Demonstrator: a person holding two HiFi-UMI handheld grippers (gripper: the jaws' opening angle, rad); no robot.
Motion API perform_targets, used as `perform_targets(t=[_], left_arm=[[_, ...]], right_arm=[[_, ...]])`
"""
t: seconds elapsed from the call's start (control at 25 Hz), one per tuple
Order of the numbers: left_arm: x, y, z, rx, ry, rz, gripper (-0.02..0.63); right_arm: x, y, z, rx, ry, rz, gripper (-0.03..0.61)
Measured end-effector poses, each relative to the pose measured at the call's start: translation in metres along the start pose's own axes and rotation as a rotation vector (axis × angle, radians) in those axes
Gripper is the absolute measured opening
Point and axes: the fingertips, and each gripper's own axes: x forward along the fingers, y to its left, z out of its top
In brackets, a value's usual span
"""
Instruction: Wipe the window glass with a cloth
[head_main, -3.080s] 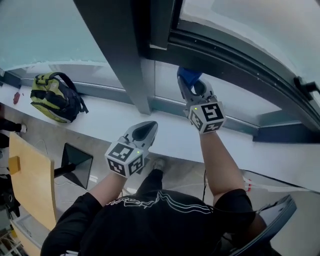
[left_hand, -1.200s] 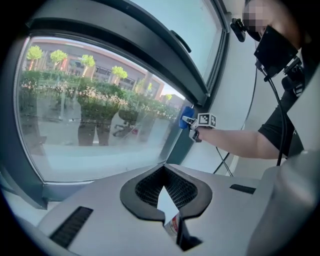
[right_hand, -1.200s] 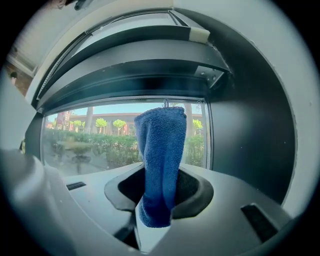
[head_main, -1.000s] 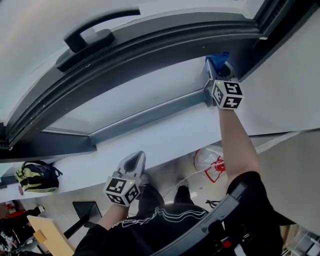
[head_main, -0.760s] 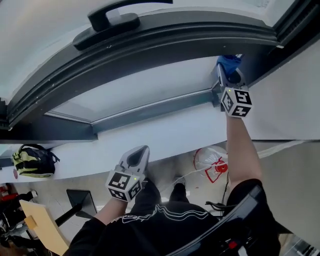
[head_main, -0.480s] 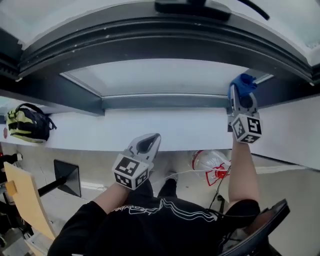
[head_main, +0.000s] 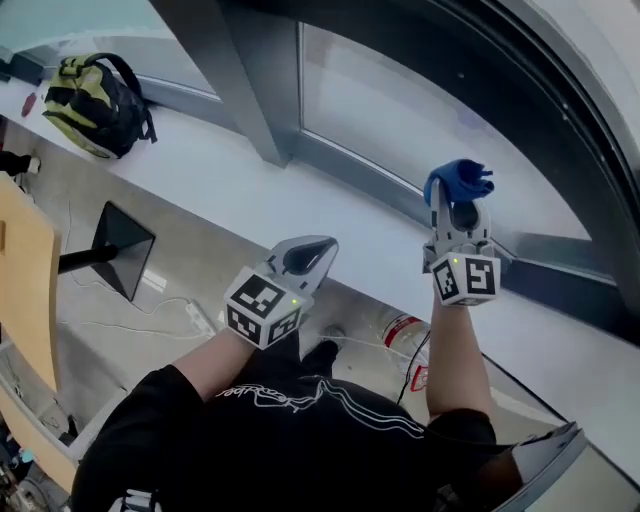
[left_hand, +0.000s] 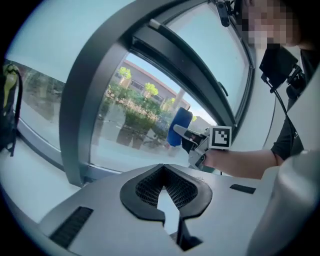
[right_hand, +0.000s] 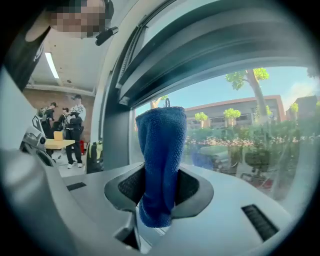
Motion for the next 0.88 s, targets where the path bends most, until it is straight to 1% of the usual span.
perform_targets(t=[0.16, 0.32, 0.44, 0.6, 0.76, 0.88], left_arm=[[-0.04, 0.054, 0.009, -0.037, -0.028, 0.095, 0.006], [-0.068, 0.091, 0.017, -0.054, -0.047, 0.152, 0.006], [-0.079, 0.11, 0.016, -0.096, -0.048, 0.164, 0.006], [-0.095, 0.124, 0.02, -0.166, -0.05, 0.153, 0.006], [-0.102, 0.137, 0.028, -0.149, -0.046, 0.162, 0.006], [-0.101, 0.144, 0.029, -0.158, -0.045, 0.164, 0.006]], right_arm=[[0.074, 0.083, -0.002, 0.03, -0.009, 0.132, 0.121], [0.132, 0.135, -0.018, 0.022, 0.029, 0.192, 0.121], [0.164, 0.154, -0.033, 0.044, 0.059, 0.199, 0.121], [0.193, 0.168, -0.041, 0.065, 0.064, 0.187, 0.121], [0.216, 0.176, -0.038, 0.065, 0.057, 0.181, 0.121], [0.224, 0.178, -0.038, 0.053, 0.056, 0.177, 0.121]])
